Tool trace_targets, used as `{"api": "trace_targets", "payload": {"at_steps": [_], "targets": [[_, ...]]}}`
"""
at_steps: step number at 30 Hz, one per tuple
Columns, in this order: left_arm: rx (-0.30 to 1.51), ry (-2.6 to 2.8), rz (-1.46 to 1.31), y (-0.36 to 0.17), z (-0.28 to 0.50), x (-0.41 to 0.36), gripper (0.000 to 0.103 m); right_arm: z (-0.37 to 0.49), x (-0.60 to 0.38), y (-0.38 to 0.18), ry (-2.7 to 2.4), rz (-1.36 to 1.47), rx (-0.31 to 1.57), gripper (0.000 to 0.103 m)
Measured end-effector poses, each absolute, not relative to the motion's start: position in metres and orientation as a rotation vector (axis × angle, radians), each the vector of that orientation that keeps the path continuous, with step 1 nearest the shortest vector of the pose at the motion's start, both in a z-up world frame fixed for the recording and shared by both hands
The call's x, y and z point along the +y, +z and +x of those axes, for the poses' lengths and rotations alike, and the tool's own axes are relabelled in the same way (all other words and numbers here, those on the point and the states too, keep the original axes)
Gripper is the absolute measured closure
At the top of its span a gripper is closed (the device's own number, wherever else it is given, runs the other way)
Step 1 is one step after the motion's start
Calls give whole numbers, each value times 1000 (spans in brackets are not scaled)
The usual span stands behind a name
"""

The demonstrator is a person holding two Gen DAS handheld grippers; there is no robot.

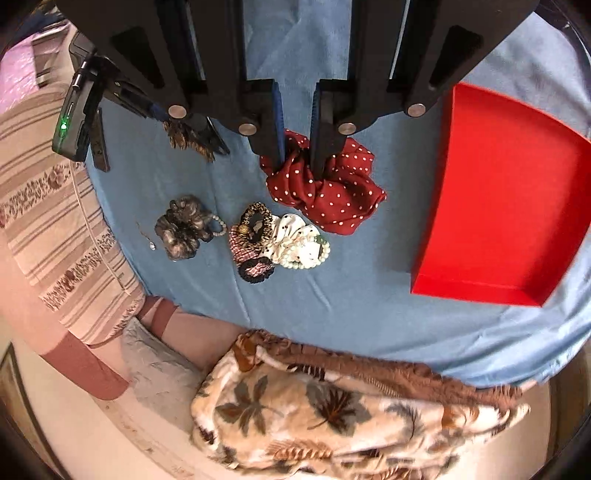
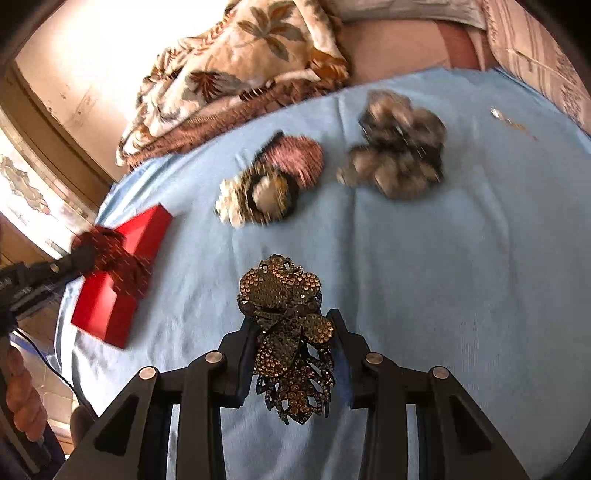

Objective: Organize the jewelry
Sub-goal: 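Carry the red scrunchie with the left tool while the right tool carries the clip to the red box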

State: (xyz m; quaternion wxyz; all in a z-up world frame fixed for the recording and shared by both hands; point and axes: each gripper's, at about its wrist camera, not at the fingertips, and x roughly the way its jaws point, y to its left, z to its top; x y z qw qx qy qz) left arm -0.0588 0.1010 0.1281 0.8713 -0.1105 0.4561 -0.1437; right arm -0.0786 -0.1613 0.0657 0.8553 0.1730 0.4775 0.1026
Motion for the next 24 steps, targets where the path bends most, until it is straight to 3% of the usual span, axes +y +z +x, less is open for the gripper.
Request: {"api": "trace_targets", "payload": {"at_steps": [24], "targets": [[894,-355,-95,151,-90,75,91,-122,-167,114,147,351,912,63]]}}
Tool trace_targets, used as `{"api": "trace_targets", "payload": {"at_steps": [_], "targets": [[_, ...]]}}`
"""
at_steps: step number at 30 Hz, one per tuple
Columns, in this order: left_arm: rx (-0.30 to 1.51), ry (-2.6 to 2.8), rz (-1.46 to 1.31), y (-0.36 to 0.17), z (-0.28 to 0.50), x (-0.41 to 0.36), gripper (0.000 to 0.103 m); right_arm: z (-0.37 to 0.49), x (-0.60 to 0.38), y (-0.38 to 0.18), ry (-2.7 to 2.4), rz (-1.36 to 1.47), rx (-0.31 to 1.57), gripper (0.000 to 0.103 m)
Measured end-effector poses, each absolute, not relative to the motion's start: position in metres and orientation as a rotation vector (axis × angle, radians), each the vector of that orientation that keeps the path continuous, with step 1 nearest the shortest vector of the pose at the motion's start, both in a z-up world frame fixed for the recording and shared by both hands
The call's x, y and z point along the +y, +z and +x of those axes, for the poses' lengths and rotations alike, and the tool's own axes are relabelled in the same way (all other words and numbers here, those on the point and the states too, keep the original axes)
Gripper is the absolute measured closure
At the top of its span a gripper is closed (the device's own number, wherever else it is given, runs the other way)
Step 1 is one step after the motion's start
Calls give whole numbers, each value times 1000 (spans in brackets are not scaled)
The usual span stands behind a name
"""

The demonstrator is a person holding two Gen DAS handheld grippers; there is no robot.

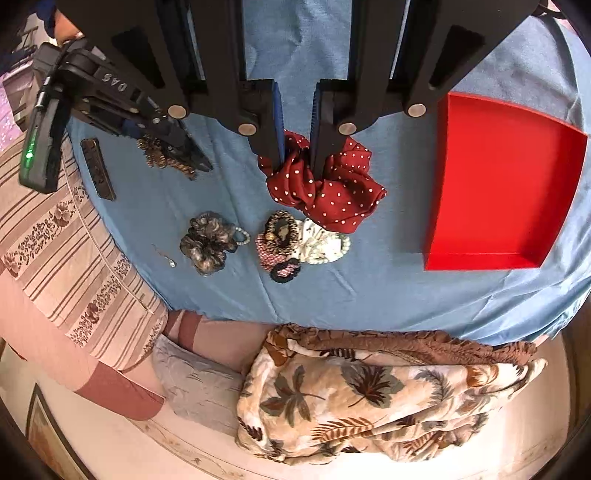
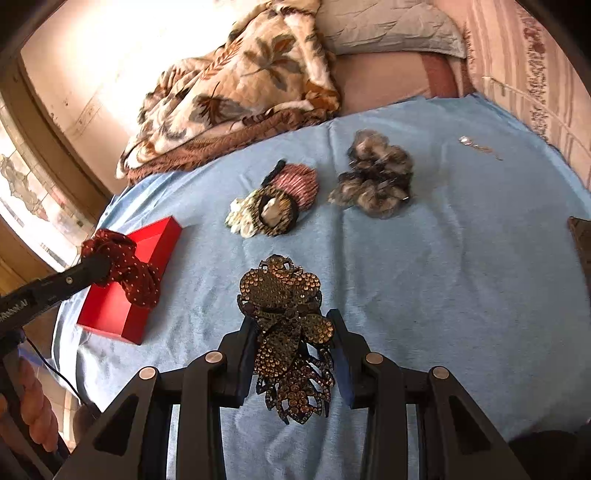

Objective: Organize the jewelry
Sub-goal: 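Carry the red scrunchie with the left tool while the right tool carries the clip to the red box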

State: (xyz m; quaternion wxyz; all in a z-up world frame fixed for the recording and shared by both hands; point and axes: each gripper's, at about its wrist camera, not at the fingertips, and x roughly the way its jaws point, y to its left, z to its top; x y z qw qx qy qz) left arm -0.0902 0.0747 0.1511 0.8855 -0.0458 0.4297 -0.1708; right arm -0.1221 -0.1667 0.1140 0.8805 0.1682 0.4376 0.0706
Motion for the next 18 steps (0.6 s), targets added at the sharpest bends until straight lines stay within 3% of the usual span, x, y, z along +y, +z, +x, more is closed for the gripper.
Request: {"api": "trace_targets", "payload": {"at_steps": [18], "targets": [[891,-352,-39,148,-93,72,91,-133,-187,136,80,363,866,63]]}}
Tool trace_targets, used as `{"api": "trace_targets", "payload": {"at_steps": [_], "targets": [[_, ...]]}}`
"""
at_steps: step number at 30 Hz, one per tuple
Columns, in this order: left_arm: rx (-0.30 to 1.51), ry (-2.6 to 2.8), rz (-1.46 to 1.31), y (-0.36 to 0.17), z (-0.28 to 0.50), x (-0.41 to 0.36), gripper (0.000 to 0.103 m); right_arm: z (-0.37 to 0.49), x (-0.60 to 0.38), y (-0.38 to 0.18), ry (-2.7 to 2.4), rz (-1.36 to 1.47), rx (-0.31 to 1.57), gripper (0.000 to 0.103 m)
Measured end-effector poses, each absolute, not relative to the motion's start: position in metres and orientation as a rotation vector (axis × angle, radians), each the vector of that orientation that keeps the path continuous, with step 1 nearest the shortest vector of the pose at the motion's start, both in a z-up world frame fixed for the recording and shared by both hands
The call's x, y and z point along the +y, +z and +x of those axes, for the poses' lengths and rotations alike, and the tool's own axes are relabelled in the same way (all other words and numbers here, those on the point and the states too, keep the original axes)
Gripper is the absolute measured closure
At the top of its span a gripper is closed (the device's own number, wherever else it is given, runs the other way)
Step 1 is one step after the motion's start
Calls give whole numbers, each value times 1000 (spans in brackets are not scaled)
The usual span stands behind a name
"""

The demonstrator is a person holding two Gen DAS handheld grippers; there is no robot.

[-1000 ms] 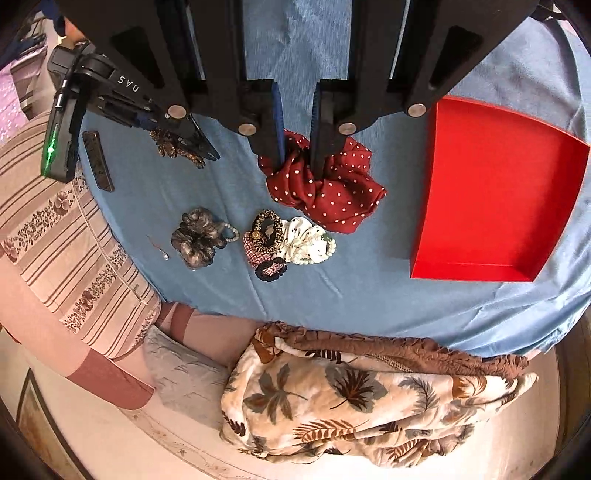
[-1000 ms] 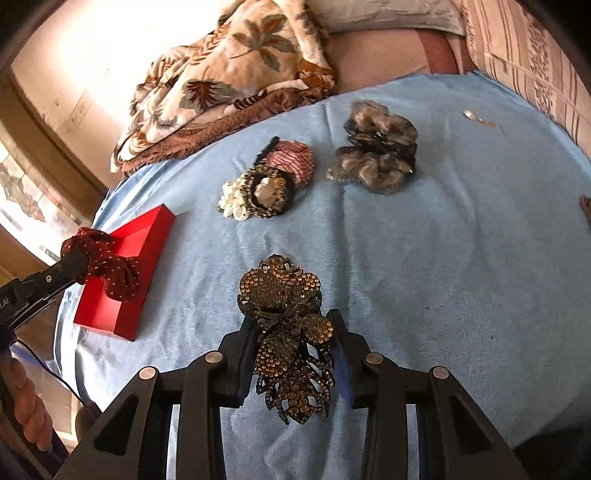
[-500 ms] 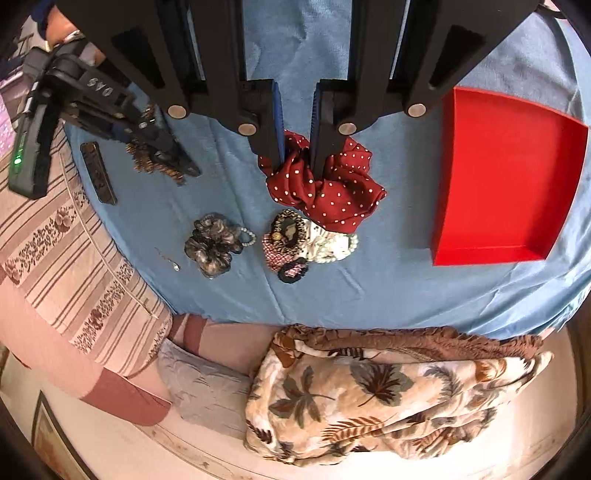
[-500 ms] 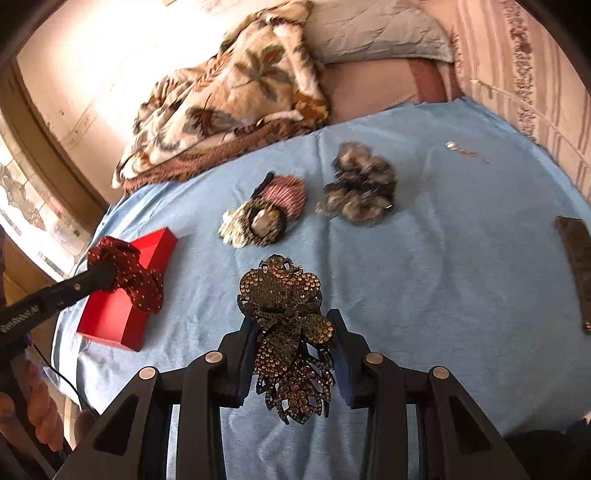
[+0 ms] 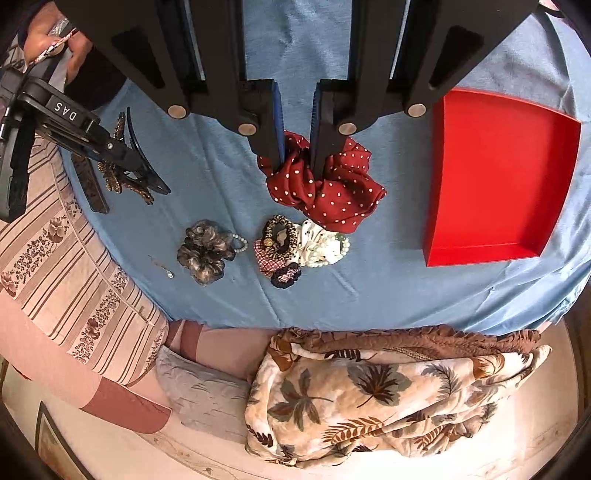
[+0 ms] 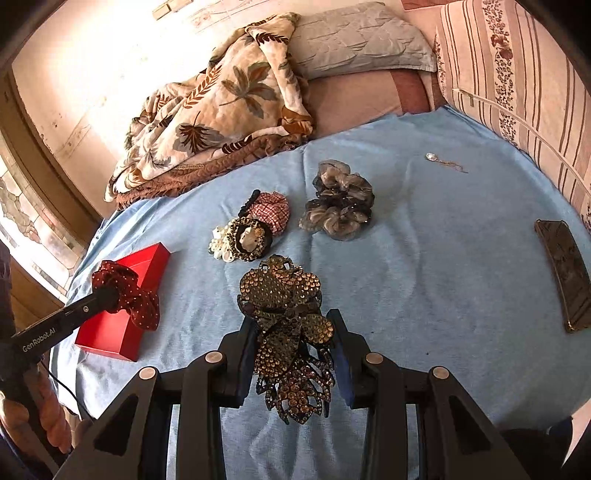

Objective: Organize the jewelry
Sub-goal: 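Carry the red scrunchie with the left tool while the right tool carries the clip to the red box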

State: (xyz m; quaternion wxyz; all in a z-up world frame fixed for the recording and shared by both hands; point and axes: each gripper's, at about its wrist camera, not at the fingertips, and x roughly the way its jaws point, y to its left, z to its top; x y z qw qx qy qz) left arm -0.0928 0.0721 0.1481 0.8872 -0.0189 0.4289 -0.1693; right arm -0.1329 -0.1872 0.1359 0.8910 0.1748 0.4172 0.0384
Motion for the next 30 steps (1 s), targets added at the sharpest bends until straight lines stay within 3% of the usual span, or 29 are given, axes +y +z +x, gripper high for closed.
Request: {"api": "trace_targets", "payload": {"at_steps": [8,17,23,30], "targets": [[879,-348,-50,152,-93,91,91,-124,-176,146,109,345,874,63],[799,-182,-60,175,-65,176,91,-76,-117,179,261,316,876,63],[862,-40,-113,143,-14,250,91,-24,-57,191,374,337,910,63],[946,49,-216,95,38,314,91,39,33,157,475,311,1017,63]]}}
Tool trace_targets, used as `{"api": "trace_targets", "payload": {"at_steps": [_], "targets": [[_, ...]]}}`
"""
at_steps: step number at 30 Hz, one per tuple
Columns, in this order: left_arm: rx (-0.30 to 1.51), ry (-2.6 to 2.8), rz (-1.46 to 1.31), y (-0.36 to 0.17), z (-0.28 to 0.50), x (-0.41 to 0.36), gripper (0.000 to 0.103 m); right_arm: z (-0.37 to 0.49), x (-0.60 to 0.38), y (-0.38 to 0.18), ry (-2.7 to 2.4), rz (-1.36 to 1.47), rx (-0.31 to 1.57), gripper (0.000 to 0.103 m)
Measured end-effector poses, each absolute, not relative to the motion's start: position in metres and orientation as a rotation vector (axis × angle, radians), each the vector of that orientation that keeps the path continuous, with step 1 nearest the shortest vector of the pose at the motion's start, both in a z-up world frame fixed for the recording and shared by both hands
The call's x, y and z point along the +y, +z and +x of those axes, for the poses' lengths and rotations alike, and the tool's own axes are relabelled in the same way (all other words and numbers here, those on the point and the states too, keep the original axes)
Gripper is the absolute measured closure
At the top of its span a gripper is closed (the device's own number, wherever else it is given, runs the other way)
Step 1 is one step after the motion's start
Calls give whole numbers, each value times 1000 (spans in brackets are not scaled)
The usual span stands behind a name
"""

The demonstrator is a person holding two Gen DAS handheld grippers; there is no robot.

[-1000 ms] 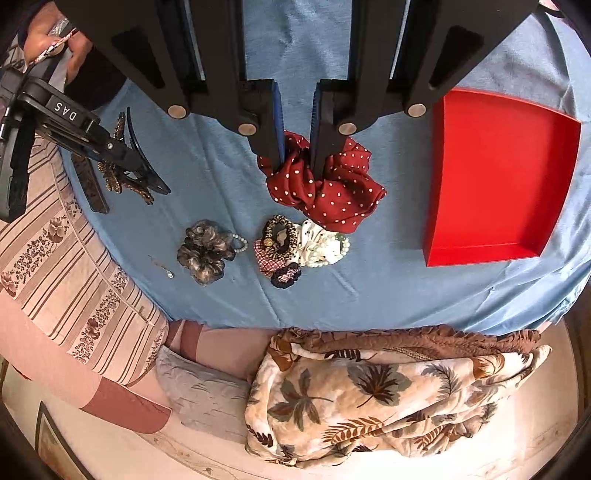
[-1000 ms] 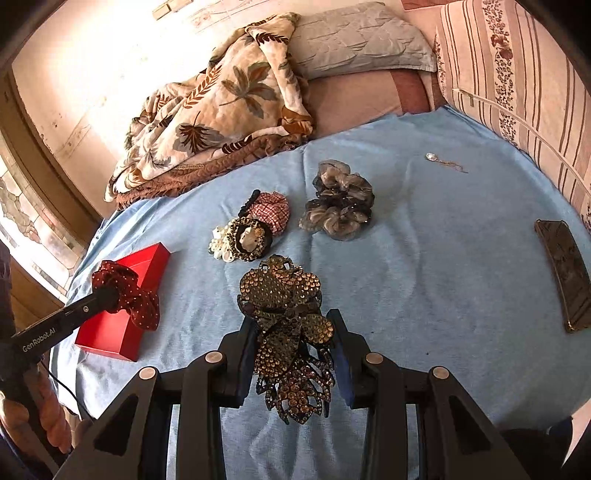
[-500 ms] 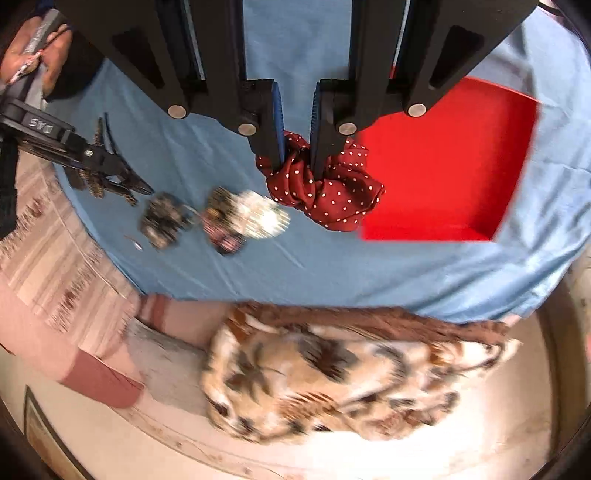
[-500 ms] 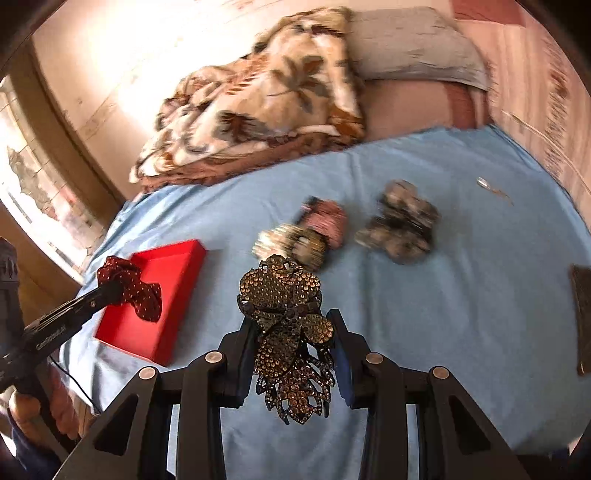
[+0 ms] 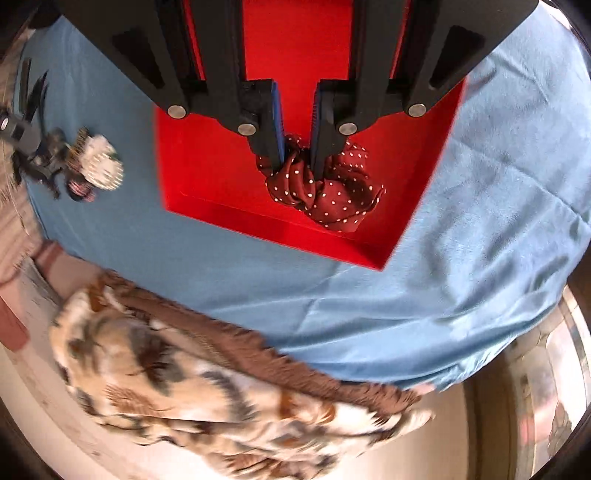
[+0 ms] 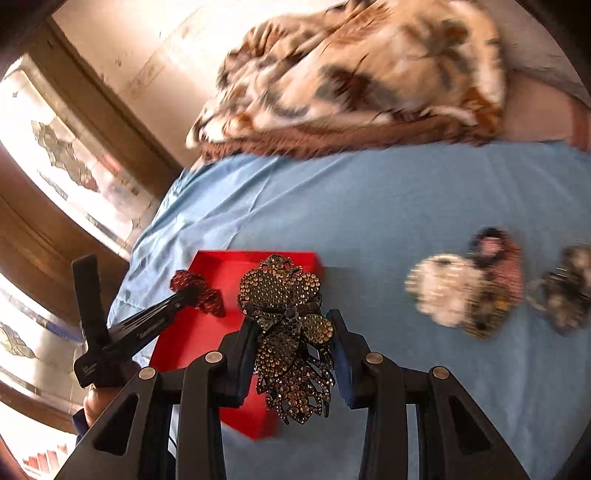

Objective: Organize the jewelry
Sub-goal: 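Carry the red scrunchie with the left tool while the right tool carries the clip to the red box, then open the left tool over the red box while the right tool releases the clip inside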

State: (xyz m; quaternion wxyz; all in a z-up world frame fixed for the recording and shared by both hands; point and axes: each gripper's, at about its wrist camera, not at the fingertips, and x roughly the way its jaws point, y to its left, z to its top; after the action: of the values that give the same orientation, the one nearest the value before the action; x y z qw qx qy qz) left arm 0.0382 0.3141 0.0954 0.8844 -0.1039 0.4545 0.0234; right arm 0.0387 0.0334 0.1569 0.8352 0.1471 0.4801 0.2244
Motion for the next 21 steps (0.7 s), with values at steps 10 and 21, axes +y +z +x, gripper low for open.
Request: {"api": "trace_targets", "payload": {"at_steps": [10,21], "targets": [[954,43,-323,72,71,347,87,109,135,85,517,238,1145,63],[857,-15,-428,95,58,358,56,130,158,58,495,225,1154,38]]}}
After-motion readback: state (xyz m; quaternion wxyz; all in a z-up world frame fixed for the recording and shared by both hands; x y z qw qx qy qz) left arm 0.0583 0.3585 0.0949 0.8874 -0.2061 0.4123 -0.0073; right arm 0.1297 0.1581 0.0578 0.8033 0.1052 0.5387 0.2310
